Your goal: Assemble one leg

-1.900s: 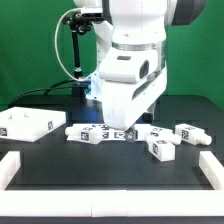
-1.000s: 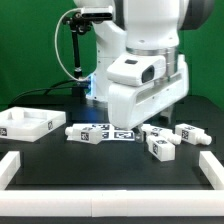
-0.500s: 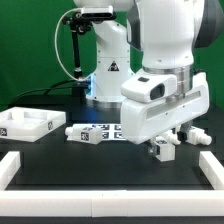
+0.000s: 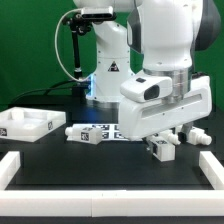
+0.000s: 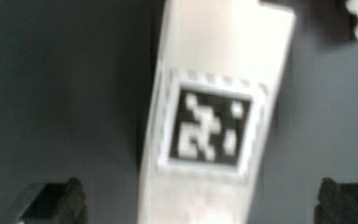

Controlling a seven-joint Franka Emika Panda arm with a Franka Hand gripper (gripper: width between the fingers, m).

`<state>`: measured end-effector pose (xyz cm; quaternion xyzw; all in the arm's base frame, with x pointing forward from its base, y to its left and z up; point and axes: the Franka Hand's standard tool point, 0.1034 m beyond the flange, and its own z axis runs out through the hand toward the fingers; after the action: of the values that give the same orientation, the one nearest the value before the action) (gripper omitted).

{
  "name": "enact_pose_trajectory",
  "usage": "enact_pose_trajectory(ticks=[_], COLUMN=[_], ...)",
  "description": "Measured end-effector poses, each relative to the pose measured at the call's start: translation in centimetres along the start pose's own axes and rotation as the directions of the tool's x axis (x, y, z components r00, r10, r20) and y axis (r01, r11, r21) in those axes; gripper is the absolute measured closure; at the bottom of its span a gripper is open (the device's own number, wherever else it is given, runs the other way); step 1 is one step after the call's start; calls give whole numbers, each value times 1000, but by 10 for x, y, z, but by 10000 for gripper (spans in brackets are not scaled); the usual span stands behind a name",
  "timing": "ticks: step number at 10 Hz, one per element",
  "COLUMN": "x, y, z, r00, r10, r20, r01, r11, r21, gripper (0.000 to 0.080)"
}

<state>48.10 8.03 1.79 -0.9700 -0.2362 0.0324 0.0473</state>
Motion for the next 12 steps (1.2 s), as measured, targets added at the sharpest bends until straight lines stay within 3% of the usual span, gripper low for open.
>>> enact_pose_trajectory(ticks=[2,4,5,9,12], x=[-2,-2,-1,-5,-43], y=[1,1,1,6,18], z=[4,4,3,-1,-23], r00=[1000,1000,1000,1000,999], r10=[6,6,5,11,49], r20=[-5,-4,-7,-7,18], r01=[-6,-6,-5,-11,-48], r11=[1000,1000,1000,1000,999], r21=[-2,-2,-3,-7,-21], gripper=[150,421,514,514,514])
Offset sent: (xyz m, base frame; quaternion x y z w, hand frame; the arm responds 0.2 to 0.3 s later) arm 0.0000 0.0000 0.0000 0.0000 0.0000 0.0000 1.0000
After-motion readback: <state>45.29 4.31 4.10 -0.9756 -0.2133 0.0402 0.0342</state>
